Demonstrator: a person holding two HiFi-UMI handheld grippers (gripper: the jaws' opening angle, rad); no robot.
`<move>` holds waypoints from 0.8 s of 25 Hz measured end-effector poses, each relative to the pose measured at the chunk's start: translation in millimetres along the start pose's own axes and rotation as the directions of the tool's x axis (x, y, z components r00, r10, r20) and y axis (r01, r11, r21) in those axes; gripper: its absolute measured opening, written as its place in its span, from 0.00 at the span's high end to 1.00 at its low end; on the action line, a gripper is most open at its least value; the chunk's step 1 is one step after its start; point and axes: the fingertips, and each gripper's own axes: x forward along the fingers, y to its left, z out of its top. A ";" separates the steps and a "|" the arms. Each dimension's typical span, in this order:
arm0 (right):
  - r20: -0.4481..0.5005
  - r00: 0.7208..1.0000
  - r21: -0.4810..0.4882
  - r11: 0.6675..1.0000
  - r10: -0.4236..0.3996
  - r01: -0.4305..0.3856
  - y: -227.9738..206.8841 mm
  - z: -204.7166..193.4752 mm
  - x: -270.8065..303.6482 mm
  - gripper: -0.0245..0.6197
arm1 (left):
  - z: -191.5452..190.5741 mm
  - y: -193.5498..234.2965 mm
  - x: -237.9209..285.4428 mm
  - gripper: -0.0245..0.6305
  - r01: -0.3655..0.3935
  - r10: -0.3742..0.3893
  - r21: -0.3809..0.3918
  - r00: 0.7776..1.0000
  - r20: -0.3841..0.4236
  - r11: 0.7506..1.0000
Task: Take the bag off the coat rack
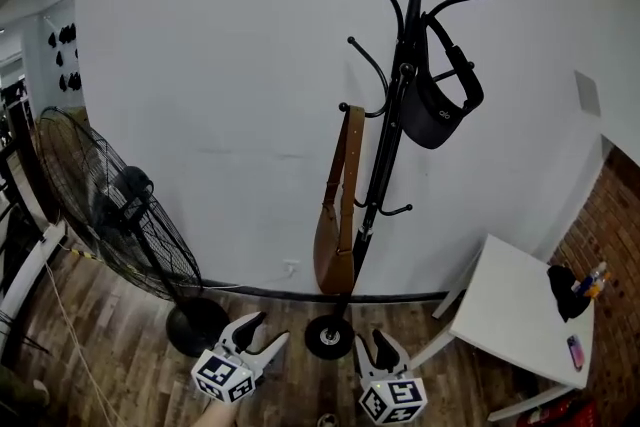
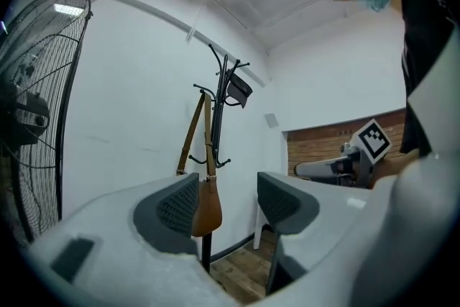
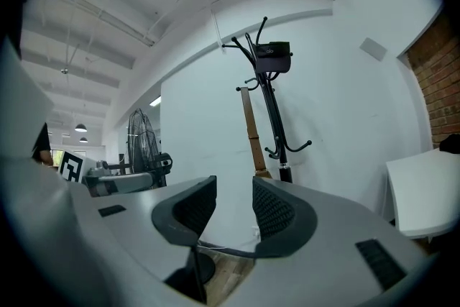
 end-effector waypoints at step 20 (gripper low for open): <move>-0.040 0.975 -0.009 0.976 0.218 -0.218 -65.7 12.1 89.9 0.74 | -12.5 31.5 109.1 0.59 -0.148 0.148 0.020 0.989 -0.017 0.989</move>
